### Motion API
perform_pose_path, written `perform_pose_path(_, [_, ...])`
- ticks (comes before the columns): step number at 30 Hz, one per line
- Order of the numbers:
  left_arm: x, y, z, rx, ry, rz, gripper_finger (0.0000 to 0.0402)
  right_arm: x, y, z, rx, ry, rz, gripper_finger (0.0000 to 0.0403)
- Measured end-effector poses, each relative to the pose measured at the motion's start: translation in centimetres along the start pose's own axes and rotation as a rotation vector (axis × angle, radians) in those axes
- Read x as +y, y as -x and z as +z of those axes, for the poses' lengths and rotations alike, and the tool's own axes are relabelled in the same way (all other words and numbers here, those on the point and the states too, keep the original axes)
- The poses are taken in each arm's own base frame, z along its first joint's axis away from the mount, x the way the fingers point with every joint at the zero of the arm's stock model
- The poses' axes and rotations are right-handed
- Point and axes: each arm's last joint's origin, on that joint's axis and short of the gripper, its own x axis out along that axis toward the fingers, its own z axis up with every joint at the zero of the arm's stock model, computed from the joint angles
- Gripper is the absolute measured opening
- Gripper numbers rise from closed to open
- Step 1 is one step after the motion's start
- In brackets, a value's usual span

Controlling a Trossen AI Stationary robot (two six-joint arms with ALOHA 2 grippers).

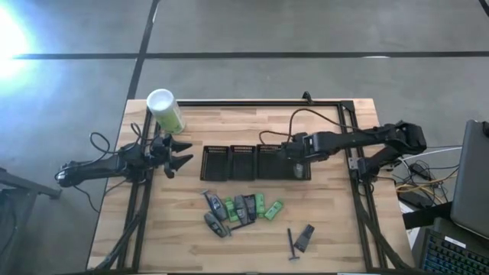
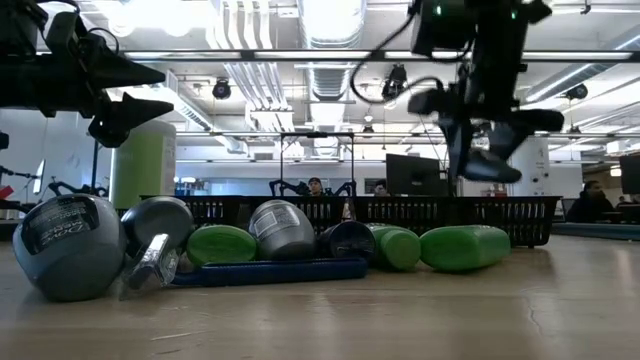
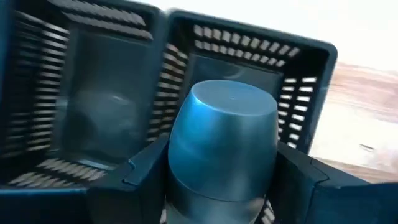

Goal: Pick & Place Travel size toiletries
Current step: Put the gray deodorant into the right black basket

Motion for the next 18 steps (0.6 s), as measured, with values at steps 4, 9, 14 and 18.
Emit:
perform_pose_path(4, [0.0,0.0,0.0,0.000,0.000,0.000,0.0273,-0.7,-1.0,-0.3,-0.014,0.010,-0.048,0.0236])
perform_pose_path(9, [0.0,0.0,0.0,0.000,0.000,0.000,0.0273,-0.7,-0.8,-0.1,-0.048,-0.003,-0.052,0.0285])
perform_pose_path(14, [0.0,0.0,0.0,0.000,0.000,0.001,0.0273,0.2,0.3,0.2,-0.088,0.045,-0.015,0.0325])
perform_pose_path(18, [0.1,0.0,0.1,-0.018,0.026,0.025,0.0273,1.2,1.7,0.2,-0.137,0.085,0.031,0.0352])
